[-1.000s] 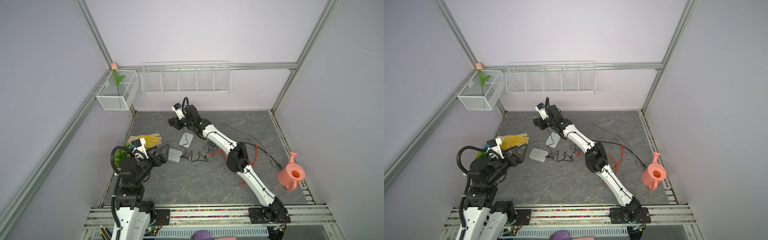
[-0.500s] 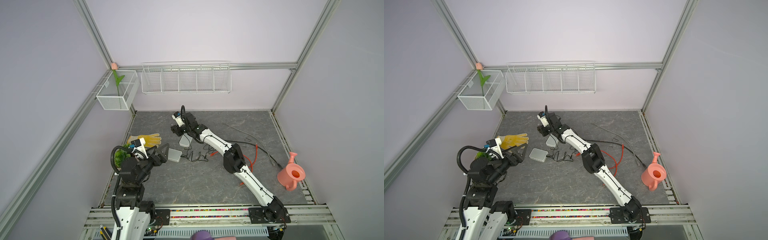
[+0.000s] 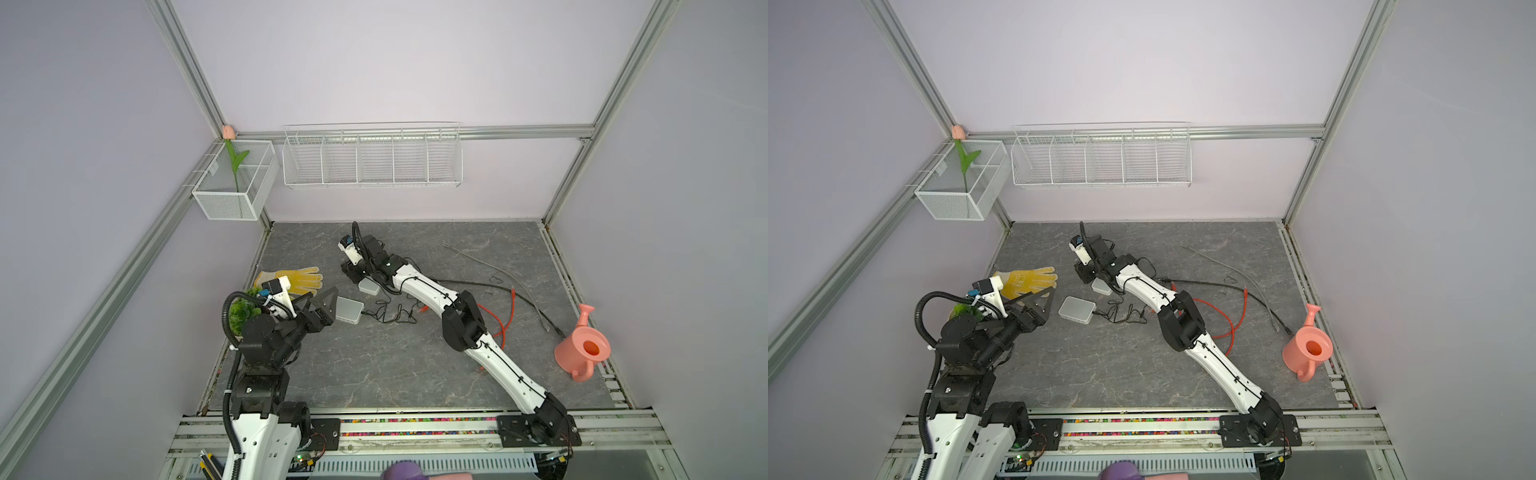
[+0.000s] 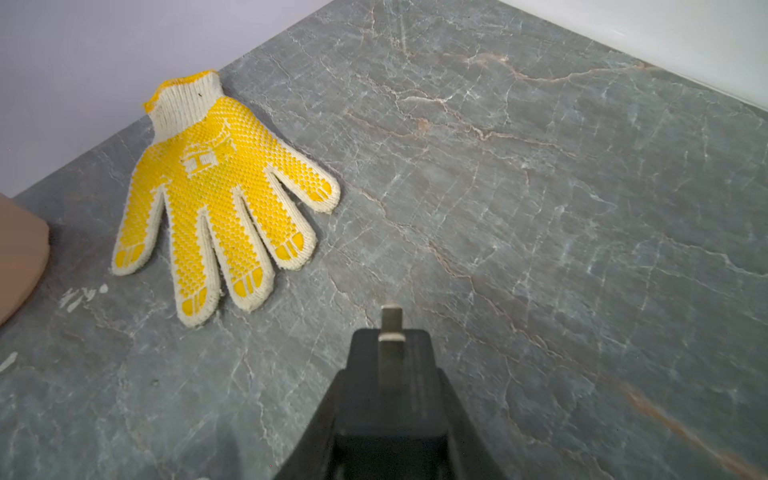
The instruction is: Insert the plug into the switch port
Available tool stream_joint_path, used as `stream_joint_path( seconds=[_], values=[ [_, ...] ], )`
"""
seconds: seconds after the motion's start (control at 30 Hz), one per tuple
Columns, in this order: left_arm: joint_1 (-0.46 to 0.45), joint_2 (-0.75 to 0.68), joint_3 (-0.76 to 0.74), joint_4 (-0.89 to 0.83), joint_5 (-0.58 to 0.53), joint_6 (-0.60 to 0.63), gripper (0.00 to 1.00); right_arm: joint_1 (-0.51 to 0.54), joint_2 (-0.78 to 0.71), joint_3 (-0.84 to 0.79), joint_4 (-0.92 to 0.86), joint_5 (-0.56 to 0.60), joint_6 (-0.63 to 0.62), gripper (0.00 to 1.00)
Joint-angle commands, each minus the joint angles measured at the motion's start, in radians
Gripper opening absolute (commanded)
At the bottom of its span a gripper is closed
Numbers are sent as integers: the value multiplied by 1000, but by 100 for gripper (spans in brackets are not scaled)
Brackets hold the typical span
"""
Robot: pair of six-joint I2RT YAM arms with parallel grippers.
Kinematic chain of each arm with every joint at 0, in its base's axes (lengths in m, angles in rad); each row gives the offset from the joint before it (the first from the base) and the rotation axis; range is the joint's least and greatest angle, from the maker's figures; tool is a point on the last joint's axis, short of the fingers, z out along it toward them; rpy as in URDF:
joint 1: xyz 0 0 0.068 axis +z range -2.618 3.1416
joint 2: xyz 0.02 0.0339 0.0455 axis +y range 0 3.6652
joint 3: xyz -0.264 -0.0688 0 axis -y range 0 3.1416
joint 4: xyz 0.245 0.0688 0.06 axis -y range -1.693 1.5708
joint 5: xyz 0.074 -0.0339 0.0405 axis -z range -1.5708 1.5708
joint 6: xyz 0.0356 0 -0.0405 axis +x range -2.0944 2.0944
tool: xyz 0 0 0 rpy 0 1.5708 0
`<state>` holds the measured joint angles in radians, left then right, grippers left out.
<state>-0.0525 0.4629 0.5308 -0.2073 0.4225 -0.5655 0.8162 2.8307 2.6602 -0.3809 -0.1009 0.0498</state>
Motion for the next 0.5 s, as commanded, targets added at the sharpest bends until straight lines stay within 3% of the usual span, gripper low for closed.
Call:
stream_joint_path(
  seconds=[0.0, 0.07, 0.3, 0.47],
  values=[
    [0, -2, -21, -8, -17, 20, 100, 5, -24, -25, -23, 33, -45, 32],
    [0, 2, -29, -2, -21, 15, 100, 6, -35, -38, -27, 42, -52, 33],
    [0, 37, -41, 27, -30, -1, 100, 9, -61, -46, -79, 38, -82, 59],
    [0, 86, -43, 42, -42, -1, 100, 15, -130, -72, -114, 20, -97, 69]
  ],
)
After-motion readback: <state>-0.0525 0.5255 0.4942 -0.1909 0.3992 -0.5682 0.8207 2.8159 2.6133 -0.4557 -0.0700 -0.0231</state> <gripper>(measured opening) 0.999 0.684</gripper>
